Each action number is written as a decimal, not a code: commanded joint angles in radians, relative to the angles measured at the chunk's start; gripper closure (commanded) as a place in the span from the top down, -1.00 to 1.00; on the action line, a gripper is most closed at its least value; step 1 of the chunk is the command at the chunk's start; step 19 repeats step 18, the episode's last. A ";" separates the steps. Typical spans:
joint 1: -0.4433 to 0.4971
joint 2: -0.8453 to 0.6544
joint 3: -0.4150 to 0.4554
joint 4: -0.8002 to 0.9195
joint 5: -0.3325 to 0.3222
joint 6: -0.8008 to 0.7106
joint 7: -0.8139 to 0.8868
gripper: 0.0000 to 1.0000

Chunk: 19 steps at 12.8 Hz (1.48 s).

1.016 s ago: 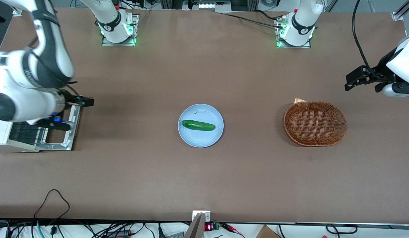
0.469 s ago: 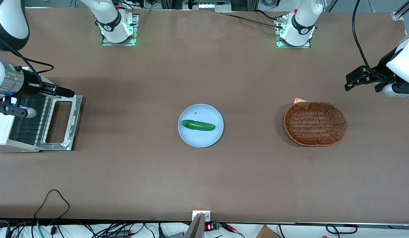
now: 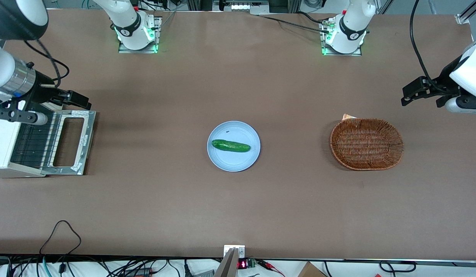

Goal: Open oven door with right arm only

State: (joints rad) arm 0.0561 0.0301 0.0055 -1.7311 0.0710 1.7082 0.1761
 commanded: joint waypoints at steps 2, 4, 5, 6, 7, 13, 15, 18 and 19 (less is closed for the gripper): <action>0.031 -0.107 -0.019 -0.136 0.000 0.060 -0.116 0.98; 0.034 -0.096 -0.019 -0.130 -0.005 0.032 -0.113 0.98; 0.036 -0.085 -0.018 -0.120 -0.028 0.021 -0.110 0.98; 0.034 -0.075 -0.018 -0.107 -0.033 -0.008 -0.109 0.98; 0.033 -0.065 -0.016 -0.091 -0.036 -0.022 -0.110 0.98; 0.025 0.019 -0.019 0.051 -0.066 -0.100 -0.115 0.98; 0.005 0.011 -0.022 0.054 -0.065 -0.114 -0.115 0.98; 0.004 0.016 -0.019 0.056 -0.063 -0.099 -0.110 0.98; 0.004 0.016 -0.019 0.056 -0.063 -0.099 -0.110 0.98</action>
